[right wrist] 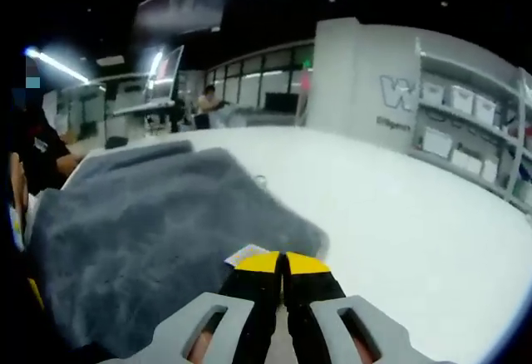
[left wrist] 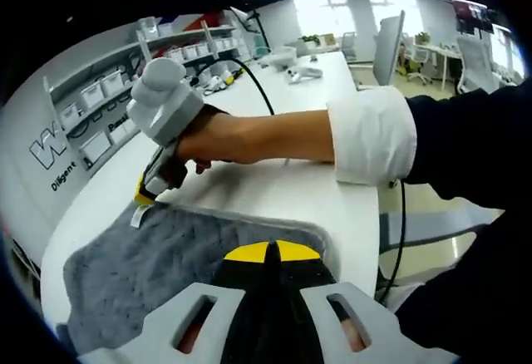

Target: Open the folded towel by lifting each exposed corner and separating the folded layers until the towel lies flat within the target outline without major curled edges

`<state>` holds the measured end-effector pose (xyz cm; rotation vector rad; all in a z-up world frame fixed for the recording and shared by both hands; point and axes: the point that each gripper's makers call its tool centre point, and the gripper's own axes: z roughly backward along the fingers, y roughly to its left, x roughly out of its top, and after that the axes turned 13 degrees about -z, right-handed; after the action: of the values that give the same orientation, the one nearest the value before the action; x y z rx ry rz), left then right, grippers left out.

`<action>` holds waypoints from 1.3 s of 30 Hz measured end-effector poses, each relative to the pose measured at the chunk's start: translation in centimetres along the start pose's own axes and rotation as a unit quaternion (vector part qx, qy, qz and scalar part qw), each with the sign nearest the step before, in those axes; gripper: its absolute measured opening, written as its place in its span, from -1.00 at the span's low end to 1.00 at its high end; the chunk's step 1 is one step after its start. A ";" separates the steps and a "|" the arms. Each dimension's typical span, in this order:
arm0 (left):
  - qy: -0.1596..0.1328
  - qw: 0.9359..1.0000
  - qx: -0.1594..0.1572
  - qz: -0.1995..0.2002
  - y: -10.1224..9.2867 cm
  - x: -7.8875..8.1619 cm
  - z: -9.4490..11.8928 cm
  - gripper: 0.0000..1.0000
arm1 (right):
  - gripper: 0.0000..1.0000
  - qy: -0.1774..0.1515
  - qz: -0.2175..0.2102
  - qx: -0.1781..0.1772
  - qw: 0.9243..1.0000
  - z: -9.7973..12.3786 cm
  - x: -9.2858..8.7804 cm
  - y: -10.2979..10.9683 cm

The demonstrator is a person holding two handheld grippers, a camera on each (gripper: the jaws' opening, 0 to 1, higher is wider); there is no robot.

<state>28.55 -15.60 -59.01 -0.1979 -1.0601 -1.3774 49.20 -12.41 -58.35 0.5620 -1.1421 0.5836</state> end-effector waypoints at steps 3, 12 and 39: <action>0.010 1.000 -0.014 0.001 -0.9 -0.6 -1.1 -0.99 | -1.00 0.060 0.024 -0.025 0.998 -0.7 -2.5 -0.7; -0.006 1.000 -0.017 0.016 -1.6 0.2 -2.0 -0.99 | -1.00 0.070 0.022 -0.048 0.996 0.9 -2.8 -2.5; -0.024 0.999 -0.028 -0.005 -3.7 3.5 -4.5 -0.99 | -1.00 0.070 -0.004 -0.044 0.997 4.5 -3.7 -5.4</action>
<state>27.01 -22.00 -60.75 -0.2677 -1.0648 -1.4178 48.71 -19.86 -61.06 0.4434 -1.0268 0.5550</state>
